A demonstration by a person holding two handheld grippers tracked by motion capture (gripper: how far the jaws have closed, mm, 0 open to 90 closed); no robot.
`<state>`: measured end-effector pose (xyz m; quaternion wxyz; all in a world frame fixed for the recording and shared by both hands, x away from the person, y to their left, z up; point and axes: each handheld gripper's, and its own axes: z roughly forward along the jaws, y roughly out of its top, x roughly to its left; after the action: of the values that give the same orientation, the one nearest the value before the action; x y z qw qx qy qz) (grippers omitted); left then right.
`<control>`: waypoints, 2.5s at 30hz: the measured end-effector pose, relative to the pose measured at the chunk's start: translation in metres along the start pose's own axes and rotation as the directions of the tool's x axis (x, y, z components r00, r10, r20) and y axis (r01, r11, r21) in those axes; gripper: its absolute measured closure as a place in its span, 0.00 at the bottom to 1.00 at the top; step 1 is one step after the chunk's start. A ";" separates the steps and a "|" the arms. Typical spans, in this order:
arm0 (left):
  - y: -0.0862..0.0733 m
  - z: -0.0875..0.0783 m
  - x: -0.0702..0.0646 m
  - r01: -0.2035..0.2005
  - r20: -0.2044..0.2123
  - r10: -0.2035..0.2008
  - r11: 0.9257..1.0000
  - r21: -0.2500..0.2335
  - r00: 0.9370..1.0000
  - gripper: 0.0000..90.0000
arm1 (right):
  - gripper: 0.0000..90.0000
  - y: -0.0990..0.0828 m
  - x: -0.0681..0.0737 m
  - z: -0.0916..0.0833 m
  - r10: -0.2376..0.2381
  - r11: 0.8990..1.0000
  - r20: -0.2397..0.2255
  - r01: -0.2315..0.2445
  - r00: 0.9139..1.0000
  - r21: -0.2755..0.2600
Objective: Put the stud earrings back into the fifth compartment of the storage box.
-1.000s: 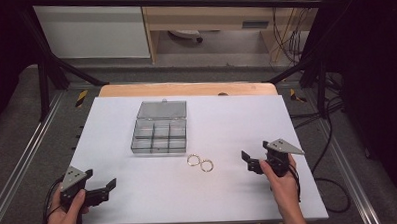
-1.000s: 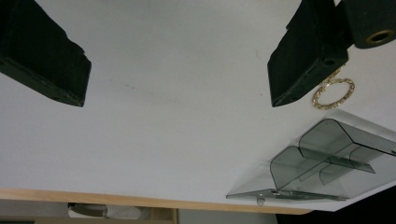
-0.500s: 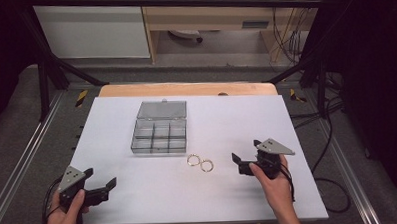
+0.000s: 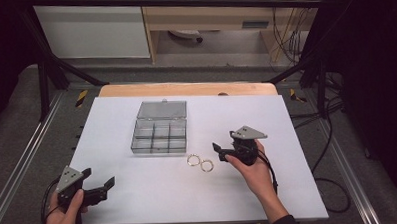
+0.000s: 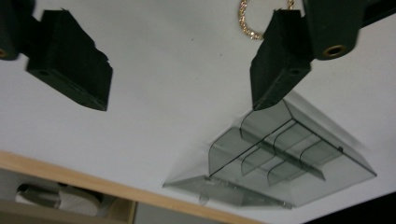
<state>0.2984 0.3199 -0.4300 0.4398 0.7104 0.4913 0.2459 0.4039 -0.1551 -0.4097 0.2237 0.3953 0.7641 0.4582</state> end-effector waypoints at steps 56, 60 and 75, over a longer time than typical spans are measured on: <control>-0.001 0.004 -0.004 -0.034 0.018 0.033 0.998 0.047 0.999 0.09 | 0.96 -0.032 0.021 0.020 -0.041 0.991 -0.167 0.061 0.985 0.119; 0.000 0.002 -0.005 -0.035 0.017 0.034 0.999 0.040 0.999 0.09 | 0.96 -0.032 0.021 0.018 -0.047 0.991 -0.166 0.067 0.985 0.112; -0.001 0.003 -0.005 -0.040 0.020 0.039 0.998 0.048 0.999 0.09 | 0.96 -0.024 0.028 0.007 -0.044 0.998 -0.205 0.053 0.978 0.040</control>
<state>0.2986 0.3137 -0.4316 0.4222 0.7328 0.4787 0.2357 0.3829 -0.1353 -0.4334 0.1462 0.3323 0.8027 0.4732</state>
